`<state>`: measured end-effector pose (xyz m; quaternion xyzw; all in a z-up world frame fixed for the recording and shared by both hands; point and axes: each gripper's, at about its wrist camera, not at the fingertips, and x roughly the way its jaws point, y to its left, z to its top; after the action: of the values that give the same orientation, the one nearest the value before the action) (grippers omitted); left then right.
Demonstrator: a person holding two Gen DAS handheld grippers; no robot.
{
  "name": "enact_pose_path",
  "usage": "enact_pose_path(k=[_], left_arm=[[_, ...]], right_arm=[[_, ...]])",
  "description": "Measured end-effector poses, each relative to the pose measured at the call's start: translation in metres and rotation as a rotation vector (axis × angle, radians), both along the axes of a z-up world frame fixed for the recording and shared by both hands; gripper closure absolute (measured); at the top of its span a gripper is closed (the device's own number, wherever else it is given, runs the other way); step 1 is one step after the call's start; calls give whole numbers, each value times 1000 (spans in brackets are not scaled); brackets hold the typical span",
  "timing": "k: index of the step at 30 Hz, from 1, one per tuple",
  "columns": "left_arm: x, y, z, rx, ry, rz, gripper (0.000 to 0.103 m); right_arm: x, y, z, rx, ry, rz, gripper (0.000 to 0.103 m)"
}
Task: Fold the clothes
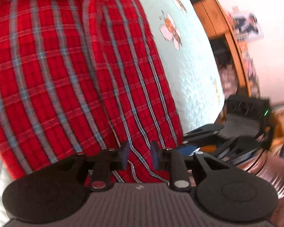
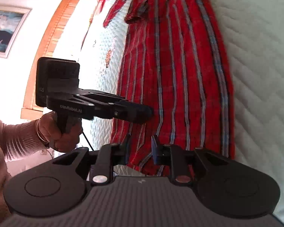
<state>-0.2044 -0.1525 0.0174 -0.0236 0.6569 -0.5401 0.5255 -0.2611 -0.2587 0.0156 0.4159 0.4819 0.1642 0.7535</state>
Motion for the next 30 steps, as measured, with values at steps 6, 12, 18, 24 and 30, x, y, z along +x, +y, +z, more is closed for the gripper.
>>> enact_pose_path(k=[6,12,18,24,30], left_arm=[[9,27,-7,47,-88,88,87],[30,23,-22,7,-127,113,100],[38,30,-19,-11,-144,105,100],[49,30,-11,-41,-195,163,99],[70,29,-11,-47,-268,239,100]], right_arm=[[2,12,11,-146,-19,75,84],[14,34,8,-37,-47,192,84],[20,50,9,-158,-8,277,87],[38,23,23,-21,-102,190,79],[94,12,-4,-148,-115,158,88]])
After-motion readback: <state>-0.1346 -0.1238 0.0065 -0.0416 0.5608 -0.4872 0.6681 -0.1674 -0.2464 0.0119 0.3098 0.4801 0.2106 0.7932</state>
